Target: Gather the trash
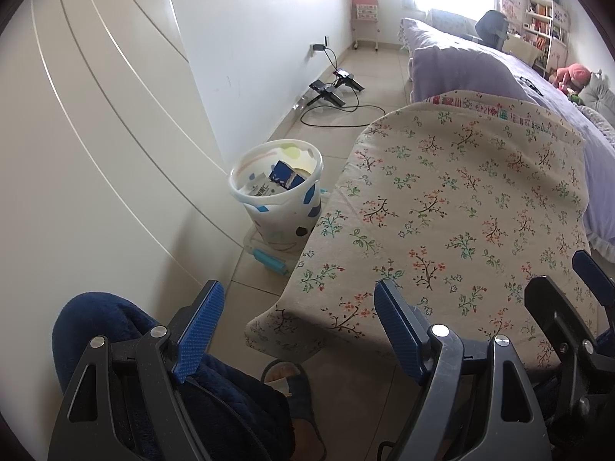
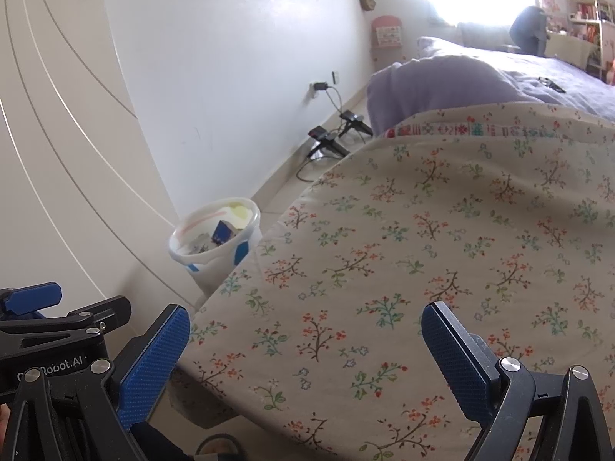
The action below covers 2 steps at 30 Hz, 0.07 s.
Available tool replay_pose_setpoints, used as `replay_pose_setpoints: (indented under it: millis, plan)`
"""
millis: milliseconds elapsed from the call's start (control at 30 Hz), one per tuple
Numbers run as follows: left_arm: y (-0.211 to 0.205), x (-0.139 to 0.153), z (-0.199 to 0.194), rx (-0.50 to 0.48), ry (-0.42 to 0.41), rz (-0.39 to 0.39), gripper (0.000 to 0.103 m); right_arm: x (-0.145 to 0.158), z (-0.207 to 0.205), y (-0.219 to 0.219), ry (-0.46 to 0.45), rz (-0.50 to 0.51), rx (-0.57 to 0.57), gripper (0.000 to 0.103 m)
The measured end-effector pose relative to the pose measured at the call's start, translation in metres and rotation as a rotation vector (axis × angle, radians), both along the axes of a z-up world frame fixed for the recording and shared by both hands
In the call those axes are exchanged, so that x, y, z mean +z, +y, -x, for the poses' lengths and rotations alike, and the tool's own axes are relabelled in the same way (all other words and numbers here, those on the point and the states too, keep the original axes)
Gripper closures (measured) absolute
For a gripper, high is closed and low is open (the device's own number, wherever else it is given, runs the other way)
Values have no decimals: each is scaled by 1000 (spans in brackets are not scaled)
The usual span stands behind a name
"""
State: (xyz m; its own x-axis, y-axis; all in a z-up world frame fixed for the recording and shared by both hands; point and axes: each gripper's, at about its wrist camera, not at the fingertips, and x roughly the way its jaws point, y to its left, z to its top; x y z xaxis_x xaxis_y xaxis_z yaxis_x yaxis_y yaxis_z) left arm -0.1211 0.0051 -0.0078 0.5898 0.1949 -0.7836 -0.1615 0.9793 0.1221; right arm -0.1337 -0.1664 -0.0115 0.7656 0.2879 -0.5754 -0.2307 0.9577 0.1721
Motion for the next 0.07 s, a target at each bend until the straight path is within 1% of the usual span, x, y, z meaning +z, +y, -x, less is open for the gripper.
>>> replay_pose_setpoints:
  millis: [67]
  plan:
    - [0, -1, 0, 2, 2, -1, 20, 1, 2, 1, -9, -17, 8, 3]
